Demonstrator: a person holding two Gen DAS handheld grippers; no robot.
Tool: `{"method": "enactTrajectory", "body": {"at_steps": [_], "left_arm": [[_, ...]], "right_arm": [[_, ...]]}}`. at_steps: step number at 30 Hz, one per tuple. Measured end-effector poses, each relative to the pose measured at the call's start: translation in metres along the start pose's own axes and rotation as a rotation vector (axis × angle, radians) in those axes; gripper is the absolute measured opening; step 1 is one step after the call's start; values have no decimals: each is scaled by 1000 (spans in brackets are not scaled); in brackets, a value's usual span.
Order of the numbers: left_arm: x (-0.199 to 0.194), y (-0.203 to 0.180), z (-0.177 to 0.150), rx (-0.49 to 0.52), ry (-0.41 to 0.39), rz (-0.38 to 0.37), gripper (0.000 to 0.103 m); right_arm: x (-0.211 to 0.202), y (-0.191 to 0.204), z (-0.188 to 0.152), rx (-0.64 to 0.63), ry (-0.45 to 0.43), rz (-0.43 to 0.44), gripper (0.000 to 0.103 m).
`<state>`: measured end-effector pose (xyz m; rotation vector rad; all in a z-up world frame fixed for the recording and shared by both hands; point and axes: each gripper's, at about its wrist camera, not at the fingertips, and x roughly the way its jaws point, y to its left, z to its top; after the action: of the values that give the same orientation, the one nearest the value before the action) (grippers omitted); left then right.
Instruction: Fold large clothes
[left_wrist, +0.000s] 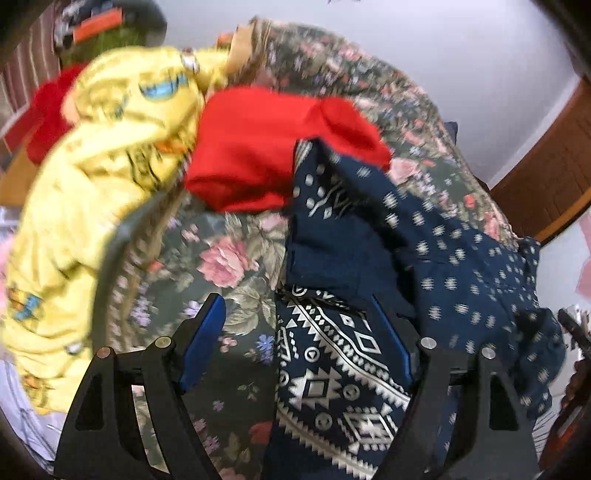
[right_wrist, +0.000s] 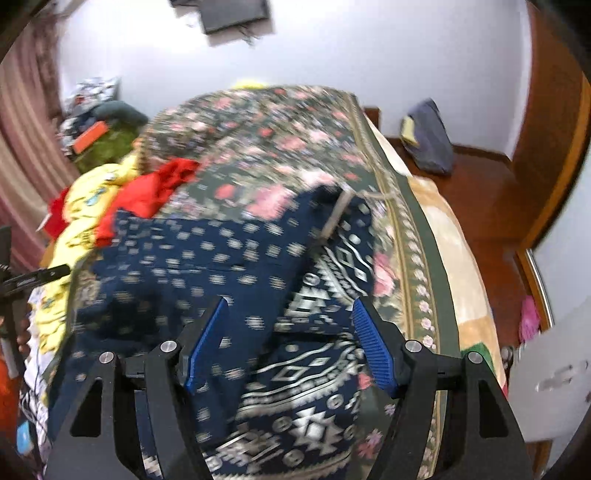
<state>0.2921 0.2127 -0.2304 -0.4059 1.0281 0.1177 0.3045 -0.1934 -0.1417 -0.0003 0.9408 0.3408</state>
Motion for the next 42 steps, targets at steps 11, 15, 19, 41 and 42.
{"method": "enactTrajectory", "body": {"at_steps": [11, 15, 19, 41, 42], "left_arm": [[69, -4, 25, -52, 30, -81, 78], [81, 0, 42, -123, 40, -170, 68], [93, -7, 55, -141, 58, -155, 57], [-53, -106, 95, 253, -312, 81, 16], [-55, -104, 99, 243, -326, 80, 16]], "right_arm": [[69, -36, 1, 64, 123, -13, 66], [82, -38, 10, 84, 133, 31, 67], [90, -36, 17, 73, 125, 67, 69], [37, 47, 93, -163, -137, 117, 14], [39, 49, 97, -167, -146, 114, 14]]}}
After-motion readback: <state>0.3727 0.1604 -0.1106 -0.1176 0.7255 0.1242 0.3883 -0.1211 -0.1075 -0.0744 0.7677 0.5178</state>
